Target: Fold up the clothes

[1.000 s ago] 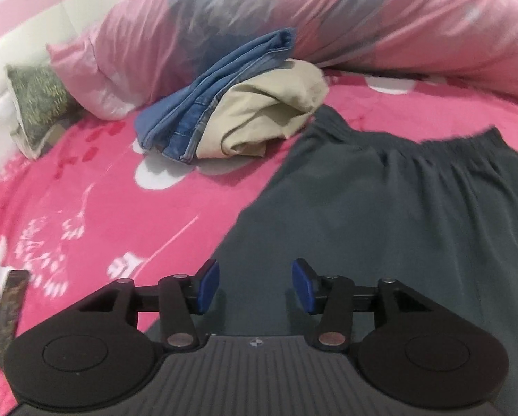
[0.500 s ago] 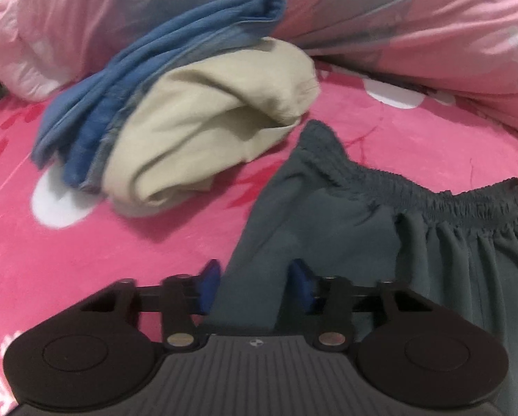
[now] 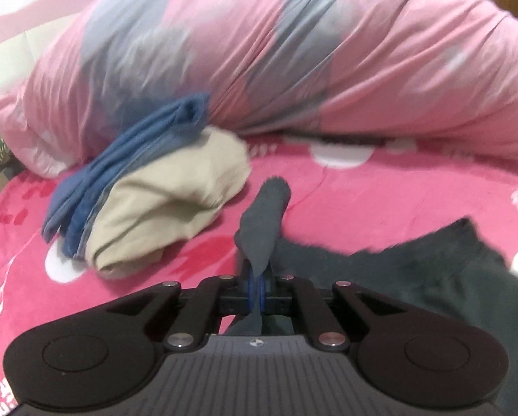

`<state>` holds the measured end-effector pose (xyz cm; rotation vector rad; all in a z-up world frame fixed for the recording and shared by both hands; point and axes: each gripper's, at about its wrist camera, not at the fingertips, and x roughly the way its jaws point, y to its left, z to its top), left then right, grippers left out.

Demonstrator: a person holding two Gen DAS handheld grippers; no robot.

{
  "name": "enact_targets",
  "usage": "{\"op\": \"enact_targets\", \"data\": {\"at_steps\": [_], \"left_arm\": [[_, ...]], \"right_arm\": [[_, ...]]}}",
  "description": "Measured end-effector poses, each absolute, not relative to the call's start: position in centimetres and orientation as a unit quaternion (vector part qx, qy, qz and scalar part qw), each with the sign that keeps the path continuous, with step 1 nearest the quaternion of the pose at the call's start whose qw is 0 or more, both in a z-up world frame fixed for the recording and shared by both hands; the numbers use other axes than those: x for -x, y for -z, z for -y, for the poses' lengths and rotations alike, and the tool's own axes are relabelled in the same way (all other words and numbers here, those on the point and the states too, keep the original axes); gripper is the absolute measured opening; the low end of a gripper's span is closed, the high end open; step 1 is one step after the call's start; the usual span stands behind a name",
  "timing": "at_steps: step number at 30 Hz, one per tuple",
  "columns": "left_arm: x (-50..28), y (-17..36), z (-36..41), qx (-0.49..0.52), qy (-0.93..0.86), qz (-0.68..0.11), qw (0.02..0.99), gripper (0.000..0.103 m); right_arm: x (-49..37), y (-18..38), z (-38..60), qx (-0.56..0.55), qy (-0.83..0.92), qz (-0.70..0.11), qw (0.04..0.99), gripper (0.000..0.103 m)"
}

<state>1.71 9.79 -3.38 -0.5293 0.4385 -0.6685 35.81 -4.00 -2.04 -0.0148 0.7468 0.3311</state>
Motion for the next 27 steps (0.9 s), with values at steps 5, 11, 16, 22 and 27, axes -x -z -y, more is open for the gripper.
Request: {"op": "enact_targets", "data": {"at_steps": [5, 11, 16, 22, 27], "left_arm": [[-4.2, 2.0, -6.1, 0.245, 0.353, -0.189, 0.883, 0.0], [-7.5, 2.2, -1.2, 0.239, 0.391, -0.207, 0.864, 0.0], [-9.5, 3.1, 2.6, 0.222, 0.402, -0.235, 0.857, 0.0], [-11.2, 4.0, 4.7, 0.218, 0.397, -0.276, 0.848, 0.0], [-11.8, 2.6, 5.0, 0.204, 0.393, -0.293, 0.847, 0.0]], "right_arm": [[-37.2, 0.2, 9.4, -0.006, -0.156, -0.344, 0.926, 0.003], [-38.9, -0.3, 16.5, -0.036, -0.147, -0.331, 0.931, 0.003], [-40.4, 1.0, 21.3, -0.053, -0.137, -0.329, 0.933, 0.003], [-41.3, 5.0, 26.8, -0.131, -0.098, -0.395, 0.904, 0.038], [-35.5, 3.3, 33.5, -0.235, -0.107, -0.369, 0.893, 0.05]]}}
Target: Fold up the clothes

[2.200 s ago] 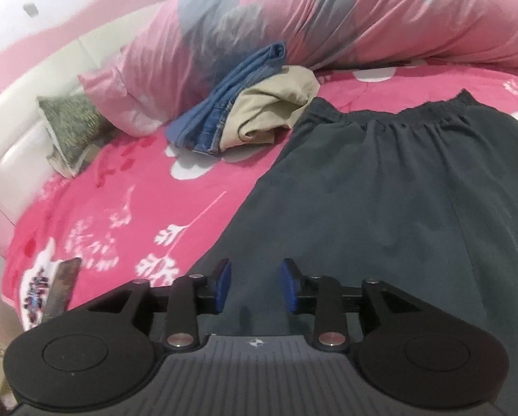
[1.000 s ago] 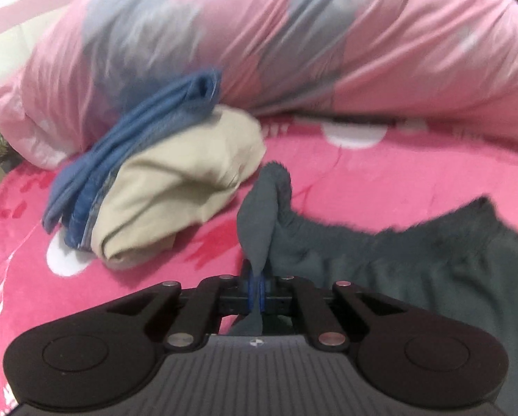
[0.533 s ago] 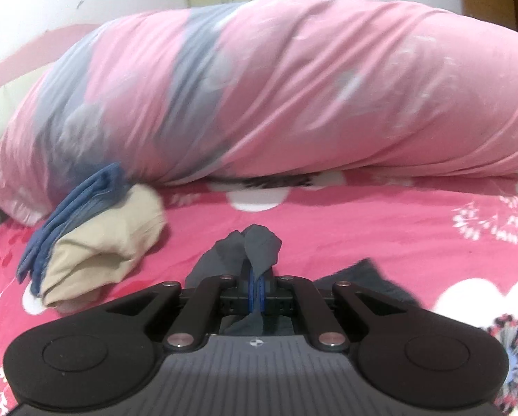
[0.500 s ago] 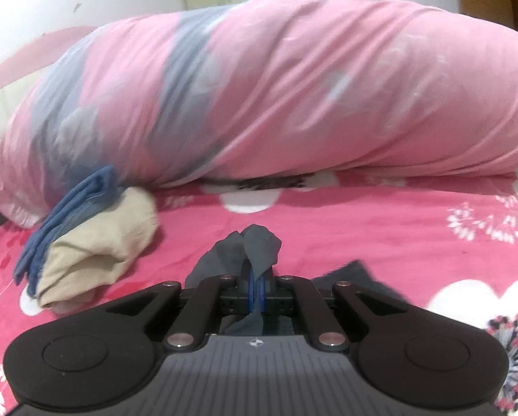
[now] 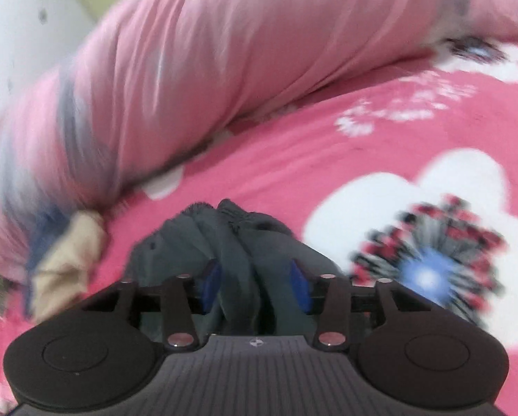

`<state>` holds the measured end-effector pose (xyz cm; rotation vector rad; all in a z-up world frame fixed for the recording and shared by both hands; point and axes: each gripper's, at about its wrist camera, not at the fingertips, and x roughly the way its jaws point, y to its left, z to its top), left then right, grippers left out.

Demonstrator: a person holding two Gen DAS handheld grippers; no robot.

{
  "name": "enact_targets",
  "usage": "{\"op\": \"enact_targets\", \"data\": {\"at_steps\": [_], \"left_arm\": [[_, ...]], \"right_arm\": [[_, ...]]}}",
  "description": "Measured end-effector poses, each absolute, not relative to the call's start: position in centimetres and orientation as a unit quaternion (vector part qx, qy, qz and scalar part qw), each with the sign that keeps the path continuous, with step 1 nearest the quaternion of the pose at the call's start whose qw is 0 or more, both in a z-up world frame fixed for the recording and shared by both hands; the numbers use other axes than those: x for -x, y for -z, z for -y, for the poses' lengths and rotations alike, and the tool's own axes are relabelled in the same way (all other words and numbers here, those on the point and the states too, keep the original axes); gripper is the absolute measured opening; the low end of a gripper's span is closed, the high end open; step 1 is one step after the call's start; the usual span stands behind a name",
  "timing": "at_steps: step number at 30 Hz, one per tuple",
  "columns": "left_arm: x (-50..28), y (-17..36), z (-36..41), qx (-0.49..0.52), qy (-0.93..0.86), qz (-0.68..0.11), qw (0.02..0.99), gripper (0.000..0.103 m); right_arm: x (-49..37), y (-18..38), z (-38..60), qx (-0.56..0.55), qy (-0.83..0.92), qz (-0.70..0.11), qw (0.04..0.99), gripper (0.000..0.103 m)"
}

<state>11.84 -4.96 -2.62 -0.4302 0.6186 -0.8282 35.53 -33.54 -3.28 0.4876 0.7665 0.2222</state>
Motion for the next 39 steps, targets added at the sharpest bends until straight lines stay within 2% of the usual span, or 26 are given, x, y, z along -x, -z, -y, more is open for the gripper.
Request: {"op": "enact_targets", "data": {"at_steps": [7, 14, 21, 28, 29, 33, 39], "left_arm": [[-13.2, -0.3, 8.0, 0.182, 0.409, -0.325, 0.833, 0.0], [-16.5, 0.4, 17.1, 0.153, 0.427, -0.401, 0.796, 0.0], [-20.1, 4.7, 26.7, 0.102, 0.398, -0.449, 0.793, 0.0], [-20.9, 7.8, 30.6, 0.091, 0.398, -0.491, 0.77, 0.001], [-21.2, 8.3, 30.7, 0.098, 0.396, -0.5, 0.764, 0.004], [-21.5, 9.2, 30.0, 0.156, 0.404, -0.518, 0.738, 0.028], [-18.8, 4.4, 24.4, 0.22, 0.442, -0.452, 0.743, 0.039]], "right_arm": [[-19.3, -0.7, 43.5, -0.322, -0.114, -0.315, 0.886, 0.05], [-1.6, 4.5, 47.4, -0.444, -0.106, -0.24, 0.857, 0.05], [3.2, 7.5, 48.0, -0.422, -0.011, -0.194, 0.885, 0.05], [3.5, 9.9, 49.0, -0.44, 0.002, -0.177, 0.88, 0.05], [3.5, 10.1, 49.2, -0.445, 0.0, -0.175, 0.878, 0.05], [3.6, 10.9, 49.7, -0.466, -0.008, -0.167, 0.869, 0.049], [4.0, 11.2, 49.9, -0.472, -0.022, -0.155, 0.868, 0.05]]}}
